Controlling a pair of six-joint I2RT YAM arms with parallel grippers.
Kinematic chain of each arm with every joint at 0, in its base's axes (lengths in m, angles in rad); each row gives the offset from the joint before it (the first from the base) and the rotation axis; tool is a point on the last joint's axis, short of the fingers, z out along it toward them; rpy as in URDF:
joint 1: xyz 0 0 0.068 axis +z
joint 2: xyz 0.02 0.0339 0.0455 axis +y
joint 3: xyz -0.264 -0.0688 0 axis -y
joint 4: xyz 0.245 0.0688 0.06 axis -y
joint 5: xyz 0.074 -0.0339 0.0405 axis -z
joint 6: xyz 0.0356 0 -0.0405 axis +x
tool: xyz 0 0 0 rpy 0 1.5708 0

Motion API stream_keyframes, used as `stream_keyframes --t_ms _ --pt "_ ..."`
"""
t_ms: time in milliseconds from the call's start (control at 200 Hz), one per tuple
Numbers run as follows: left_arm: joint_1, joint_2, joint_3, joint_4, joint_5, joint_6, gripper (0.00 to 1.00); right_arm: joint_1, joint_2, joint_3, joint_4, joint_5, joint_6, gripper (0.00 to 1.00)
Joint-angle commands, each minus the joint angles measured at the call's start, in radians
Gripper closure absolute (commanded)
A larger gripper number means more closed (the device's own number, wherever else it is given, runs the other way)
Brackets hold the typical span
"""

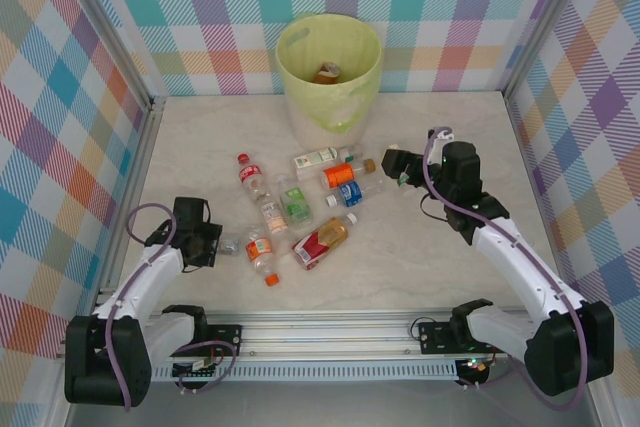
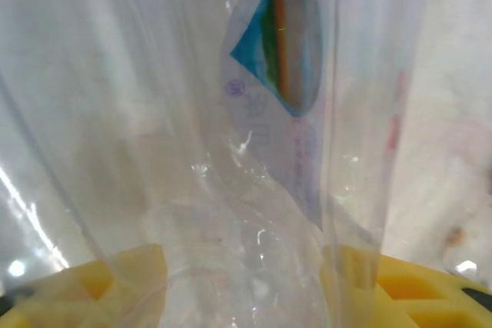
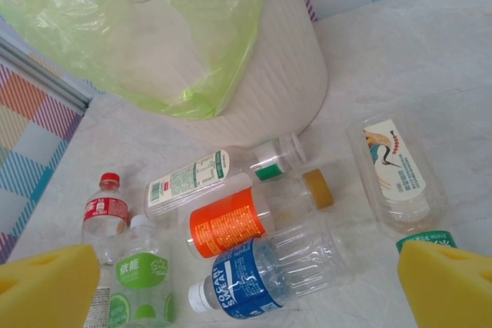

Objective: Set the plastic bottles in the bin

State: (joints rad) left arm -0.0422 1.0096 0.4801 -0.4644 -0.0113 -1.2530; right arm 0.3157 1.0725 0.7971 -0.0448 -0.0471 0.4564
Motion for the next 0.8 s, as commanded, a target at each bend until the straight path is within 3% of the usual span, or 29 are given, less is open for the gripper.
stream_keyframes --t_ms 0,285,520,795 --pt "0.016 -0.05 -0.024 0.101 0.007 0.153 0.46 0.003 -0.033 0.003 0.011 0.048 0.018 0.0" --pt "0.017 -0.181 0.012 0.134 -0.012 0.3 0.47 0.003 -0.062 -0.033 0.053 0.137 0.067 0.0" --pt "0.017 -0.183 0.073 0.248 0.047 0.404 0.47 0.003 -0.071 -0.051 0.084 0.183 0.125 0.0" --pt "0.01 -0.167 0.188 0.389 0.145 0.521 0.49 0.003 -0.08 -0.057 0.101 0.114 0.148 0.01"
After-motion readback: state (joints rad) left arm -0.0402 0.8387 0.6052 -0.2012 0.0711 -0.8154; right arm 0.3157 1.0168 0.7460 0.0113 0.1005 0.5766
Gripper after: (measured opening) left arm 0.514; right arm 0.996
